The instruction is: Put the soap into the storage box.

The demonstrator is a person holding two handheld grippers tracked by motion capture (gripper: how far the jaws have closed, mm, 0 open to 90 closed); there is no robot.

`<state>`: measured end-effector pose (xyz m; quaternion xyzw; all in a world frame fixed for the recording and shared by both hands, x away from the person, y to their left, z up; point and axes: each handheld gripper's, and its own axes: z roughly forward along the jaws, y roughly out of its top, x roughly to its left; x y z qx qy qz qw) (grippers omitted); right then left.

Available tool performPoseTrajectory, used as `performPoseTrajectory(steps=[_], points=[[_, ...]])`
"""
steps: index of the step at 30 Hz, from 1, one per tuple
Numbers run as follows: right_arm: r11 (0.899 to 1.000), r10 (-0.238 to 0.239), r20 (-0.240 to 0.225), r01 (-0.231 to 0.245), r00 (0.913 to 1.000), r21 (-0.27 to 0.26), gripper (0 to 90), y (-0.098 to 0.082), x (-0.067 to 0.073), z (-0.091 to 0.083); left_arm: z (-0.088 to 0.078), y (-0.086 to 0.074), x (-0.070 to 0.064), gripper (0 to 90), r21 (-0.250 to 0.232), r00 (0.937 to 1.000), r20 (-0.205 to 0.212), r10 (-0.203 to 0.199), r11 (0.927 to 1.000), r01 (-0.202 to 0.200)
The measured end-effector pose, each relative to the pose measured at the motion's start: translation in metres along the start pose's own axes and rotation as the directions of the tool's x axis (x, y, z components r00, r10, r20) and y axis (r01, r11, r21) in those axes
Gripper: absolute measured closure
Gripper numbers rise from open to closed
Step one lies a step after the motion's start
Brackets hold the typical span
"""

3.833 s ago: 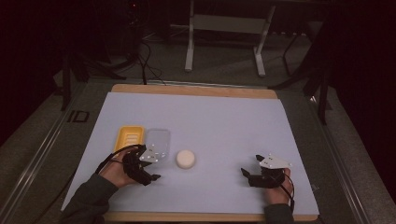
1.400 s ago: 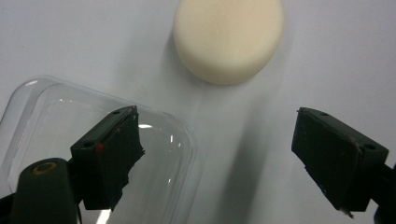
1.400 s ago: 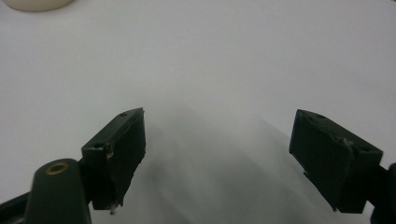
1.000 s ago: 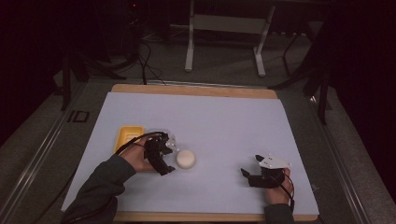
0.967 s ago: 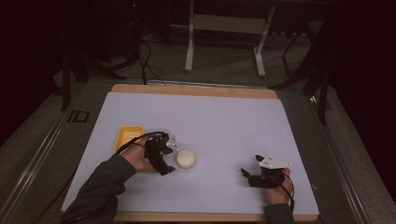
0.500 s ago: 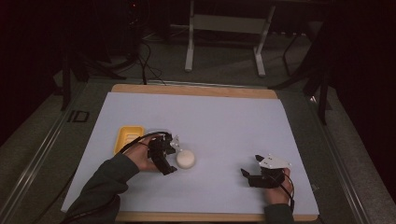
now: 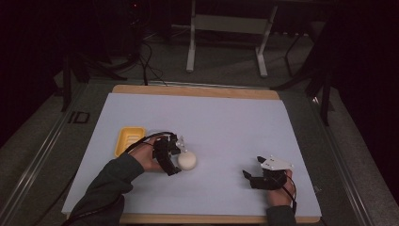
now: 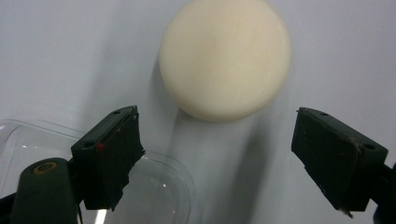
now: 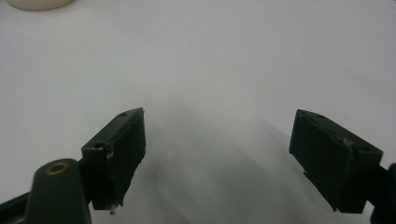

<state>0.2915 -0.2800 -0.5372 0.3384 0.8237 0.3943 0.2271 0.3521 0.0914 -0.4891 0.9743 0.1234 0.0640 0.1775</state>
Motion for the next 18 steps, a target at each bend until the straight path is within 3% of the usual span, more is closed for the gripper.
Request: performPoseTrajectory(steps=[18], points=[[1.0,0.0,-0.001,0.0,1.0,0.001,18.3,0.0,0.0001,0.0,0.0088,0.0081,0.0017,15.4,0.018,0.9999,0.011,0.001,0.9998,-0.001]])
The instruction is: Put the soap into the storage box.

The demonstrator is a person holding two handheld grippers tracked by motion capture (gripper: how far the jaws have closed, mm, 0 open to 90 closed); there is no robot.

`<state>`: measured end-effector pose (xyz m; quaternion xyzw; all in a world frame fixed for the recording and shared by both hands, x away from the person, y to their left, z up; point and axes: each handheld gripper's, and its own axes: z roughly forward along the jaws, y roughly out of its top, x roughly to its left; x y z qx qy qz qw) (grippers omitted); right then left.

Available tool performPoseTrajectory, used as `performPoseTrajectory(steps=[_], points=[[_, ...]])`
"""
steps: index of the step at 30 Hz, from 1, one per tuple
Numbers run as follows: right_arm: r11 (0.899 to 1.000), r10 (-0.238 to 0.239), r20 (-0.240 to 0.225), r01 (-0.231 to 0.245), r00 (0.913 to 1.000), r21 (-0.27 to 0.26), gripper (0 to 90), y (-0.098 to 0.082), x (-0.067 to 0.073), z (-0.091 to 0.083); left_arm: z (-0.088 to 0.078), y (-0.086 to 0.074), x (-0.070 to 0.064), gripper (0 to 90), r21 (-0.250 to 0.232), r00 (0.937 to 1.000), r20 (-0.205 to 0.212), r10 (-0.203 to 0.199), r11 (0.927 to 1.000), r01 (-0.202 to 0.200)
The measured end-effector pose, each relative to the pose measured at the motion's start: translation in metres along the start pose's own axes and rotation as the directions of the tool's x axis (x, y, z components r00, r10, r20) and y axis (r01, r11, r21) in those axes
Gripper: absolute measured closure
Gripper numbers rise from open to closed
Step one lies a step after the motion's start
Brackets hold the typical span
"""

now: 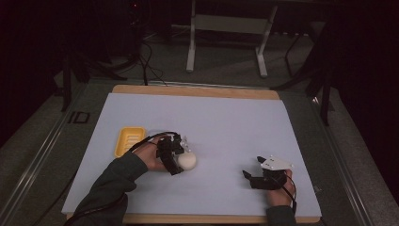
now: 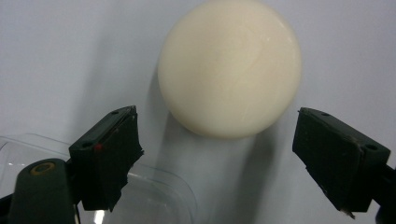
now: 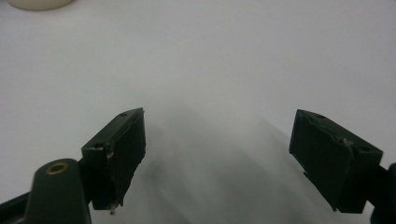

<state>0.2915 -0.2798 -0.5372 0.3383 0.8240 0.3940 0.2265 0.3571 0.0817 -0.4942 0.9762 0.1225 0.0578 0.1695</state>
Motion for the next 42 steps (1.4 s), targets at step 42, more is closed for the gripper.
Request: performPoseTrajectory(steps=[42], points=[[1.0,-0.003,-0.002,0.003,1.0,0.006,18.3,0.0,0.0,0.0,0.022,0.024,-0.002,15.4,0.037,0.9989,0.041,0.024,0.999,-0.026]])
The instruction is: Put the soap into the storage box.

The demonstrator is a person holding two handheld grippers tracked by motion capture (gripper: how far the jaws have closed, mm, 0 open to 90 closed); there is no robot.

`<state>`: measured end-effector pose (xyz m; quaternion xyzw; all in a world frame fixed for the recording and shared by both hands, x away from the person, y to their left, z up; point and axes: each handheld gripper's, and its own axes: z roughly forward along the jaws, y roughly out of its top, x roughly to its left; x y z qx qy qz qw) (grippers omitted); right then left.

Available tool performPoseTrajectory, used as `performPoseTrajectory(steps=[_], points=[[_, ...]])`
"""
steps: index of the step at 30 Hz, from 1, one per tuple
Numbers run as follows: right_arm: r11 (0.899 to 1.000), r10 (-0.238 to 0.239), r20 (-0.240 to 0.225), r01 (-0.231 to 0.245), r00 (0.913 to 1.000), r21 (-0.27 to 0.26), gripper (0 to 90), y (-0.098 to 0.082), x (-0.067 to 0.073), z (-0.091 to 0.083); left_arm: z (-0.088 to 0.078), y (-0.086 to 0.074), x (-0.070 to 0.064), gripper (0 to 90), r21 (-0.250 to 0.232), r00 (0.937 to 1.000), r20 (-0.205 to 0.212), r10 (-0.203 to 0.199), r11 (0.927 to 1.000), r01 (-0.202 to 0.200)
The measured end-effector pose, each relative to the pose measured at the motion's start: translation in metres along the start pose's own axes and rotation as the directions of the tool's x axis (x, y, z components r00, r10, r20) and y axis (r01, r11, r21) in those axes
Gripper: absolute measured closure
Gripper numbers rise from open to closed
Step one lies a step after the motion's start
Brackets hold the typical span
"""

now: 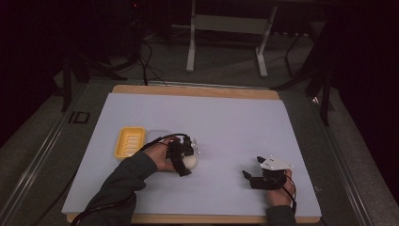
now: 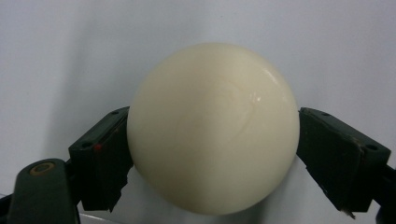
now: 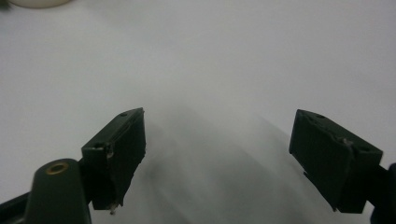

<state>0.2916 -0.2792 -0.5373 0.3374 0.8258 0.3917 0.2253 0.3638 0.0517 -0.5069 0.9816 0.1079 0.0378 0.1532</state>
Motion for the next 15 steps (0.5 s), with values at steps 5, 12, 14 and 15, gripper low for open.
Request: performPoseTrajectory(steps=[5,12,14,15], points=[[1.0,0.0,0.0,0.0,1.0,0.0,18.3,0.0,0.0,0.0,0.0022,0.0019,0.0,15.8,0.012,1.0,-0.003,-0.001,0.9999,0.001],[1.0,-0.001,-0.001,0.001,1.0,0.002,18.3,0.0001,0.0,0.0001,0.0024,0.0032,0.0028,18.4,0.019,0.9998,0.017,-0.009,0.9998,0.009],[1.0,-0.002,-0.001,0.002,1.0,0.002,18.3,0.0001,-0.0001,0.0001,0.0025,0.0034,0.0034,18.7,0.022,0.9998,0.02,-0.008,0.9997,0.008],[1.0,-0.001,-0.001,0.001,1.0,0.002,18.4,0.0001,-0.0001,0.0001,0.0029,0.0039,0.0044,18.7,0.026,0.9994,0.029,-0.015,0.9995,0.015]])
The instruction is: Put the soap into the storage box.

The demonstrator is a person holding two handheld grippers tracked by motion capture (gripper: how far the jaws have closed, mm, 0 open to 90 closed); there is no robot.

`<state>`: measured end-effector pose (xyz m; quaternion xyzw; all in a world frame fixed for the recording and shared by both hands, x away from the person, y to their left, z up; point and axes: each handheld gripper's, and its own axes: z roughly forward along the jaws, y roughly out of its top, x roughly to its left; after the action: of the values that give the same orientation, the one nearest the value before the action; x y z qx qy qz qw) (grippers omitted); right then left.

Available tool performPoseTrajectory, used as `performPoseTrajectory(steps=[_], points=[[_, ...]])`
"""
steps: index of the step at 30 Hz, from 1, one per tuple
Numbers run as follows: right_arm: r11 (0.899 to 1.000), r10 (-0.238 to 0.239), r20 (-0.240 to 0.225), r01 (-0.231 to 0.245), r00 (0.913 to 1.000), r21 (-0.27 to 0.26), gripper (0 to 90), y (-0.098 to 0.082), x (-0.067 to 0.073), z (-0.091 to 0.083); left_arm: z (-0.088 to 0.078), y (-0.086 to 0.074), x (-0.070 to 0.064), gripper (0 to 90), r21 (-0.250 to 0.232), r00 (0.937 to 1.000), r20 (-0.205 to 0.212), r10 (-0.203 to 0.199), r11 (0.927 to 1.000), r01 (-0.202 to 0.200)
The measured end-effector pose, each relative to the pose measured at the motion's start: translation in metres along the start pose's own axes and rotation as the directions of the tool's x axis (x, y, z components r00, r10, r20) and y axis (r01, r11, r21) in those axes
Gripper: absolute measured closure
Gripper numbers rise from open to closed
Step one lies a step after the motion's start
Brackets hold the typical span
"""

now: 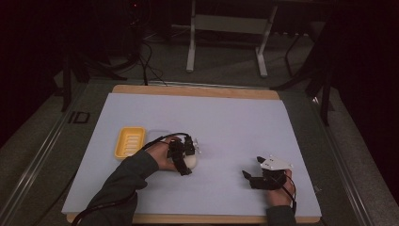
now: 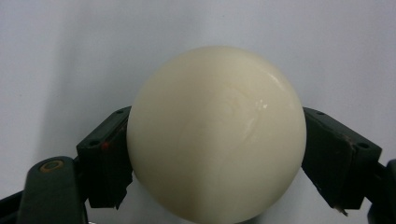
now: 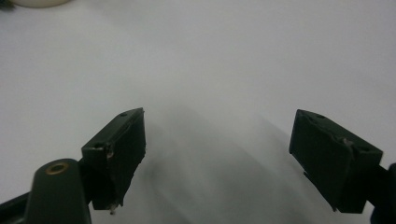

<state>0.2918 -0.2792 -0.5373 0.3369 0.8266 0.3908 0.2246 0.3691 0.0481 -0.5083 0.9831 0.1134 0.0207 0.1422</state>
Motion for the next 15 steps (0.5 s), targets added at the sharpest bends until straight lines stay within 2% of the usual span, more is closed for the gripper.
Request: performPoseTrajectory(steps=[7,15], points=[[1.0,-0.001,-0.001,0.001,1.0,0.0,18.3,0.0,0.0,0.0,0.0,0.005,0.002,21.2,0.048,0.9999,0.004,0.016,0.9987,-0.016],[1.0,-0.002,-0.001,0.002,1.0,0.001,18.3,0.0,0.0,0.0,0.0,0.011,0.003,21.1,0.089,0.9999,0.009,0.007,0.996,-0.008]])
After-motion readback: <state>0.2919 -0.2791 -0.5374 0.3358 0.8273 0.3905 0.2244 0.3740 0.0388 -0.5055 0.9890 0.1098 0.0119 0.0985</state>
